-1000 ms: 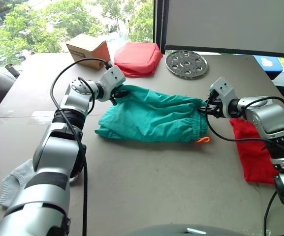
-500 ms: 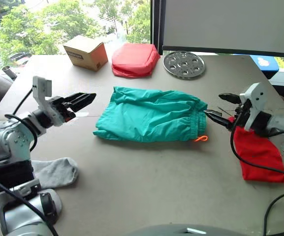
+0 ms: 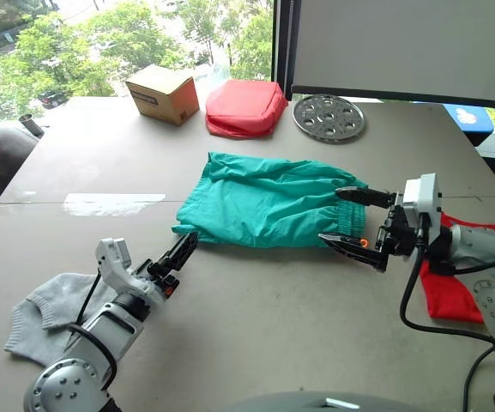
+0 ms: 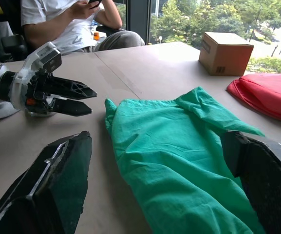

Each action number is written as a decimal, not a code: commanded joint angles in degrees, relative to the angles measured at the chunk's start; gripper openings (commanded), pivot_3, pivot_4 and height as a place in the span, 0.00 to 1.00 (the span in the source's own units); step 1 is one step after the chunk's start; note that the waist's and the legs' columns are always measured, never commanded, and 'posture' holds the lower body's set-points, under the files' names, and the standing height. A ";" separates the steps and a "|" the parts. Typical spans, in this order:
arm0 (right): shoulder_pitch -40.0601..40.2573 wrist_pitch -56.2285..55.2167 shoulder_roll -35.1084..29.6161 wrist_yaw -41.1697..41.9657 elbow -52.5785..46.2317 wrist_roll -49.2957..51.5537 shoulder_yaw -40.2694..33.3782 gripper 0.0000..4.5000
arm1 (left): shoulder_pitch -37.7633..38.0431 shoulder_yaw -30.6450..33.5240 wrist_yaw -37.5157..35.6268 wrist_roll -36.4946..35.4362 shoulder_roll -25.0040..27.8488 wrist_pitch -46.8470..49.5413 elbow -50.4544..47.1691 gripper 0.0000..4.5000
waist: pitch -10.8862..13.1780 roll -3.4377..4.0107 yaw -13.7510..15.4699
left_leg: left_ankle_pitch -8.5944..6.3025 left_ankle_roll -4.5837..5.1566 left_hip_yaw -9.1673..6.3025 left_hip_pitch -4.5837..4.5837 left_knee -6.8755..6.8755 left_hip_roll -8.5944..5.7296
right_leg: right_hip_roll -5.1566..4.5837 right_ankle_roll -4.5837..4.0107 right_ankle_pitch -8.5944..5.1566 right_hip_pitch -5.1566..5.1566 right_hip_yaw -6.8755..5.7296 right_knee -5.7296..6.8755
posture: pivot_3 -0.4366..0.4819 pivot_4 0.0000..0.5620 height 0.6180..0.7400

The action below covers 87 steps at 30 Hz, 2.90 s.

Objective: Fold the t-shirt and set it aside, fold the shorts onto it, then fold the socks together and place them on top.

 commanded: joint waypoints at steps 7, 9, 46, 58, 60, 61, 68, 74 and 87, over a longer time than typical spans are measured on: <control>-0.56 -3.10 -1.06 -0.86 -1.50 -0.85 -0.04 1.00 | -9.44 -9.27 11.13 1.21 -0.98 -8.60 9.51 0.99 | -0.13 0.14 0.84 | 0.00 0.01 0.04 0.00 0.00 -0.10 | 0.04 -0.02 -0.01 0.01 0.02 -0.02 | 0.48 0.27 0.99; -0.65 -3.33 -0.83 -1.44 -1.63 -1.15 0.00 1.00 | -11.33 -11.38 11.64 2.71 -0.92 -10.31 11.87 0.99 | -0.13 0.14 1.22 | 0.00 0.01 0.08 0.00 0.00 -0.11 | 0.04 -0.02 0.00 0.01 0.00 -0.03 | 0.48 0.27 0.99; 3.95 -4.23 -1.22 -8.26 -4.16 -3.89 -0.76 1.00 | -28.67 -39.46 -19.28 48.84 27.75 -58.65 19.61 0.01 | 0.01 0.21 1.56 | -0.01 0.00 0.18 -0.29 -0.05 -0.01 | -0.03 -0.03 -0.01 -0.08 -0.18 -0.23 | 0.48 0.27 0.99; 7.85 -3.56 -1.65 -11.69 -8.49 -3.68 -2.12 1.00 | -26.89 -59.70 -37.06 64.60 31.73 -65.21 30.57 0.01 | 0.16 0.45 0.72 | -0.01 0.03 0.32 -0.25 -0.20 0.07 | 0.10 0.03 -0.04 -0.23 -0.09 -0.26 | 0.48 0.27 0.99; 8.47 -3.30 -1.77 -12.28 -9.20 -3.56 -2.58 1.00 | -26.74 -60.08 -38.02 65.64 31.83 -64.15 31.83 0.01 | 0.16 0.44 0.93 | -0.01 0.03 0.27 -0.31 -0.19 0.09 | 0.08 0.17 -0.12 -0.30 -0.09 -0.25 | 0.48 0.27 0.99; 8.72 -3.27 -1.81 -12.48 -9.40 -3.52 -2.73 1.00 | -26.58 -60.12 -38.47 66.15 31.89 -64.23 32.28 0.01 | 0.16 0.44 1.00 | -0.01 0.03 0.25 -0.30 -0.19 0.09 | 0.07 0.20 -0.14 -0.30 -0.07 -0.25 | 0.48 0.27 0.99; 8.98 -4.15 -1.56 -12.38 -8.75 -3.92 -1.97 1.00 | -26.00 -52.79 -40.00 57.10 28.32 -60.84 28.60 0.24 | 0.16 0.44 1.10 | -0.02 0.03 0.14 -0.30 -0.18 0.14 | 0.05 0.16 -0.10 -0.32 -0.04 -0.23 | 0.48 0.27 0.99; 8.50 -5.03 -1.52 -10.94 -7.16 -4.19 -1.01 1.00 | -21.97 -35.57 -44.25 19.66 30.41 -31.61 14.93 0.74 | 0.19 0.47 0.41 | -0.01 0.04 0.10 -0.28 -0.19 0.29 | 0.06 0.22 -0.14 -0.34 -0.03 -0.17 | 0.48 0.27 0.99; 7.07 -4.52 0.32 -12.80 -7.53 -5.41 1.80 1.00 | -43.84 -40.70 -26.40 31.73 16.32 -39.25 44.14 0.74 | 0.21 0.38 1.12 | -0.03 0.10 0.05 -0.22 0.06 -0.28 | 0.11 0.16 -0.11 0.04 -0.03 -0.13 | 0.48 0.27 0.99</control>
